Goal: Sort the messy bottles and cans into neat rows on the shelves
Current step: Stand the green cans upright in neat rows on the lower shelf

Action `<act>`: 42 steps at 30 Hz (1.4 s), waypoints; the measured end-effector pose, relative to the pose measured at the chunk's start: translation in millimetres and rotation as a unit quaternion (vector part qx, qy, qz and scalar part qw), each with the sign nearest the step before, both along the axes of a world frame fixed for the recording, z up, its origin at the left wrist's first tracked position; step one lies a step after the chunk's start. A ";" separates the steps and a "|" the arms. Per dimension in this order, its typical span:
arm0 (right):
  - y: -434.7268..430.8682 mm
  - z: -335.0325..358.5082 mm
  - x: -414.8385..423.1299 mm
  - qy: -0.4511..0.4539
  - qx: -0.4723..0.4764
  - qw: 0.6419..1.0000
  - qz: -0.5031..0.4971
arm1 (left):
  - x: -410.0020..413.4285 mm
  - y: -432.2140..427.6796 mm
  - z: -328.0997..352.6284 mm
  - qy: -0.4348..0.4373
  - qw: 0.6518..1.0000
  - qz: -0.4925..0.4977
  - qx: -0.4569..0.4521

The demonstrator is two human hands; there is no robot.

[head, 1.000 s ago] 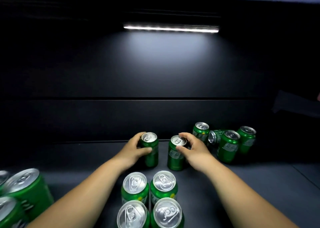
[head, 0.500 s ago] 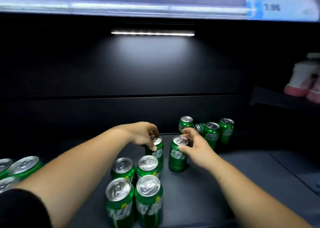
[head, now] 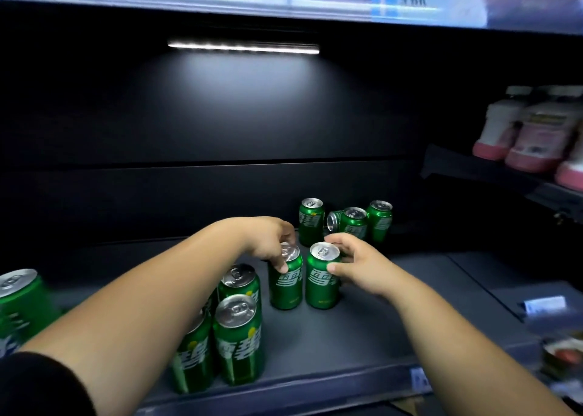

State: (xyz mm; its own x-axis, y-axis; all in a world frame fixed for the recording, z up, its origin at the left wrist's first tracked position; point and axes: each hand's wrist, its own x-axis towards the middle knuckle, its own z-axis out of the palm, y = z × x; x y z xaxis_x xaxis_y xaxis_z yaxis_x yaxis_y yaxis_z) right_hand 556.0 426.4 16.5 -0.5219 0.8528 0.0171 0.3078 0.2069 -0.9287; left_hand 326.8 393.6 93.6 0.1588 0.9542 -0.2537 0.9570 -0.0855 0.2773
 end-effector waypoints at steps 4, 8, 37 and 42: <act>1.0 3.8 -3.2 0.004 -0.004 1.000 -0.006 | -8.6 5.5 -0.6 -0.020 1.000 0.010 -0.021; 2.6 0.0 -8.4 0.023 0.003 0.999 -0.022 | -10.1 8.0 -1.1 -0.021 1.000 -0.011 -0.014; -52.8 12.4 45.6 -0.024 0.019 0.991 0.127 | 48.9 -117.3 0.8 -0.001 0.998 0.063 0.018; -58.7 1.6 44.5 -0.038 0.039 0.992 0.114 | 51.5 -138.3 -21.8 0.010 0.990 0.105 0.092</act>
